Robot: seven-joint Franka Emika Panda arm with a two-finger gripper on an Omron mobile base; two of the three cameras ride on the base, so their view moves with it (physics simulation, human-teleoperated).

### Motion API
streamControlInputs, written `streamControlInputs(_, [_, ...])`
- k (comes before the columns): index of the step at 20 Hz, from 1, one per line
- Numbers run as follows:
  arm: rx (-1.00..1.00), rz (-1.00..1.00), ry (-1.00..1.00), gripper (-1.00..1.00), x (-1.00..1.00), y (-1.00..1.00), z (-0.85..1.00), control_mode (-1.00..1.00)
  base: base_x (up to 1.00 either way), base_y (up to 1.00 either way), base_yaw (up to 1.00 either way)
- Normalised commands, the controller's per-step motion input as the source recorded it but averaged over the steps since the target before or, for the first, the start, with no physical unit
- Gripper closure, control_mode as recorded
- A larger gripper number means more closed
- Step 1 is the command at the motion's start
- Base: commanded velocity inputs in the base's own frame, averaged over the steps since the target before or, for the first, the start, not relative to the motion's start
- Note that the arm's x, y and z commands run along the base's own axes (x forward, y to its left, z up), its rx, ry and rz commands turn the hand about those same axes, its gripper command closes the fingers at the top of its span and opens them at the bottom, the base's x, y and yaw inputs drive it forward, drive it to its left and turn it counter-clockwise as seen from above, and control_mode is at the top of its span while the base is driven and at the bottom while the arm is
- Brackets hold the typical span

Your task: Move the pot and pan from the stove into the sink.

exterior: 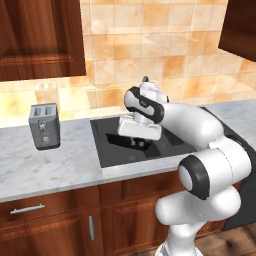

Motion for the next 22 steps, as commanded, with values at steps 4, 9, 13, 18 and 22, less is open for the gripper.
streamControlInputs(4, [0.28,0.0,0.0,1.0,-0.08,-0.22,0.0,-1.0,0.0,0.0,0.0])
streamControlInputs(9, [0.08,0.0,0.0,1.0,-0.01,-0.05,-0.02,-1.0,0.0,0.0,0.0])
streamControlInputs(13, [0.0,0.0,-0.01,1.0,0.04,0.0,-0.04,-1.0,0.0,0.0,0.0])
streamControlInputs(18, [0.0,-0.03,-0.06,1.0,0.14,0.0,-0.16,-1.0,0.0,0.0,0.0])
streamControlInputs(22, [0.0,-0.03,-0.06,1.0,0.18,0.0,-0.18,-1.0,0.0,0.0,0.0])
